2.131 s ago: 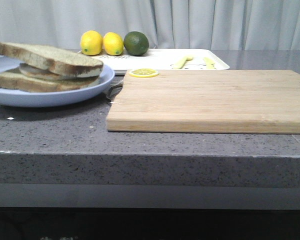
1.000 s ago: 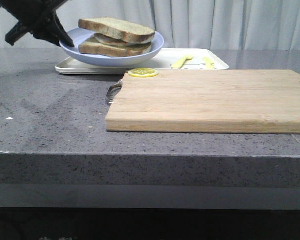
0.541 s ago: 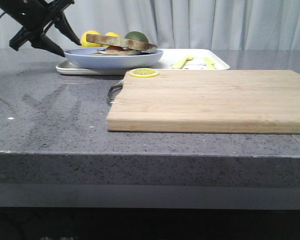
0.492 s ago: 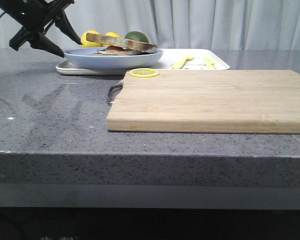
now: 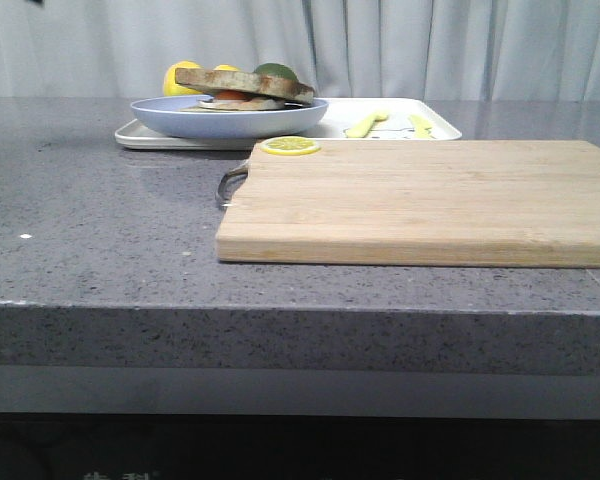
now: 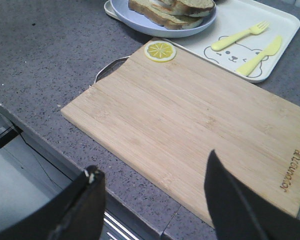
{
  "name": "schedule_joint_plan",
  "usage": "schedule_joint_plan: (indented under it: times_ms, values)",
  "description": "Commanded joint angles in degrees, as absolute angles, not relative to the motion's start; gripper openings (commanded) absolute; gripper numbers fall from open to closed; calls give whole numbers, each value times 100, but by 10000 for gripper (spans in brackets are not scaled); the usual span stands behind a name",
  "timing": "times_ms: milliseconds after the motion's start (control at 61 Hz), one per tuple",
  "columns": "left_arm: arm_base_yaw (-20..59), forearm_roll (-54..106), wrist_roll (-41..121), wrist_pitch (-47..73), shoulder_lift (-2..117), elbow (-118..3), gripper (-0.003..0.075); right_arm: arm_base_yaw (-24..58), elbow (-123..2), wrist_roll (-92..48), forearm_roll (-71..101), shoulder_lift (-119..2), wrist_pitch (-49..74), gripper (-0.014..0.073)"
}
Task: Place bread and move sandwich to tray
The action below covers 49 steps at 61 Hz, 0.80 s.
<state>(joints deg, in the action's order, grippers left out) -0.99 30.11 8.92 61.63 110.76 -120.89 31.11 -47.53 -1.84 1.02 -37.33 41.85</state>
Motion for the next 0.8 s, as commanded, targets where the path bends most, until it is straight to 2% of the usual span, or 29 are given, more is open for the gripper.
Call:
schedule_joint_plan:
  times_ms: [0, 311, 787]
  values:
    - [-22, 3035, 972, 5921, 10193, -12007, 432, 3103, -4887, -210, 65, -3722, 3806, 454]
    - [571, 2854, 1930, 5200, 8201, -9966, 432, 3103, -4887, -210, 65, -3722, 3813, 454]
    - [2505, 1421, 1985, 4110, 5493, -6432, 432, 3103, -4887, -210, 65, -3722, 3812, 454]
